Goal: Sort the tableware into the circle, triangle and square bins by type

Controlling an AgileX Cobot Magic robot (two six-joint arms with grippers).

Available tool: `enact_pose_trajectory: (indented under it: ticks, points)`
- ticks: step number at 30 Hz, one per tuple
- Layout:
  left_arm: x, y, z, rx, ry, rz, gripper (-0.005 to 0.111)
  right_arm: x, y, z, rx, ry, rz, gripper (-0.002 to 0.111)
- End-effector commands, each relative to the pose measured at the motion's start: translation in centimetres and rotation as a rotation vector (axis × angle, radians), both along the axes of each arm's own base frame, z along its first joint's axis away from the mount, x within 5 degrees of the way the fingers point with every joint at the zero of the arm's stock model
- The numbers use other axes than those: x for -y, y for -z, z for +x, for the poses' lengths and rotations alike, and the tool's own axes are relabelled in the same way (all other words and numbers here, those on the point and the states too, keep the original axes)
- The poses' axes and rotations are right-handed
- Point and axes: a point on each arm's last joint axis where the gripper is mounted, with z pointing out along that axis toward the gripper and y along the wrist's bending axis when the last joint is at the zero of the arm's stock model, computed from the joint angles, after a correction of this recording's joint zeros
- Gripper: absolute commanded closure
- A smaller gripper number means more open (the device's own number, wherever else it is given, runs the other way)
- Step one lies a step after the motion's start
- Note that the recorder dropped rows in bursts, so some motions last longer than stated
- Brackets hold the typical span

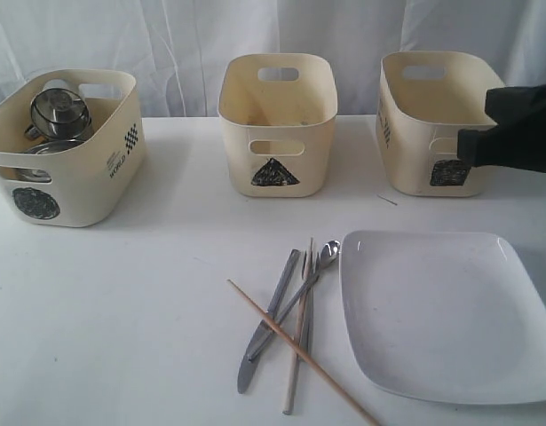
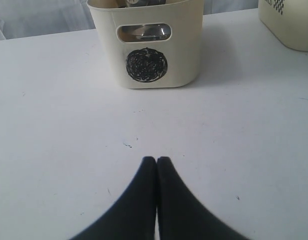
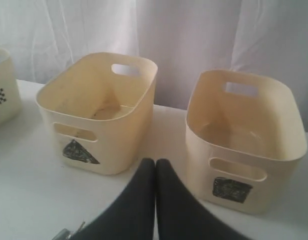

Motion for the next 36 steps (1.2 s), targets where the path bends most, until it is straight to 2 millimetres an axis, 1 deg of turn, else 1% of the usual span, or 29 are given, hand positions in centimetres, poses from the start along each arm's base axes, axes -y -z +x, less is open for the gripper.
enact_pose_trajectory:
  ticks: [1,6,11,15,19,21,22,24,32,34,35,36]
  points:
    - [0.0,0.1,-0.1,-0.001,0.001,-0.011,0.107,0.1,-1.4,-1.1,0.066,-0.003,-0.005,0.108]
    - [0.0,0.1,-0.1,-0.001,0.001,-0.011,0.107,0.7,-2.6,-2.2,0.132,0.044,0.002,0.108]
    - [0.0,0.1,-0.1,-0.001,0.001,-0.011,0.107,1.2,-3.7,-3.6,0.191,0.082,0.071,0.108]
    - [0.0,0.1,-0.1,-0.001,0.001,-0.011,0.107,0.5,-4.5,-5.1,0.232,-0.01,0.089,0.108]
    - [0.0,0.1,-0.1,-0.001,0.001,-0.011,0.107,-0.3,-4.8,-6.0,0.24,-0.107,0.1,0.108]
    - [0.0,0.1,-0.1,-0.001,0.001,-0.011,0.107,-0.3,-4.9,-6.1,0.238,-0.11,0.126,0.108]
    - [0.0,0.1,-0.1,-0.001,0.001,-0.011,0.107,-0.2,-4.9,-6.1,0.225,-0.095,0.199,0.108]
    - [0.0,0.1,-0.1,-0.001,0.001,-0.011,0.107,0.0,-5.0,-6.2,0.219,-0.068,0.272,0.108]
    - [0.0,0.1,-0.1,-0.001,0.001,-0.011,0.107,-0.3,-4.8,-6.3,0.212,-0.1,0.25,0.108]
    - [0.0,0.1,-0.1,-0.001,0.001,-0.011,0.107,-0.3,-4.5,-6.2,0.206,-0.095,0.24,0.108]
    - [0.0,0.1,-0.1,-0.001,0.001,-0.011,0.107,-0.1,-4.4,-6.2,0.213,-0.071,0.231,0.108]
    - [0.0,0.1,-0.1,-0.001,0.001,-0.011,0.107,0.4,-4.2,-6.1,0.221,-0.017,0.264,0.108]
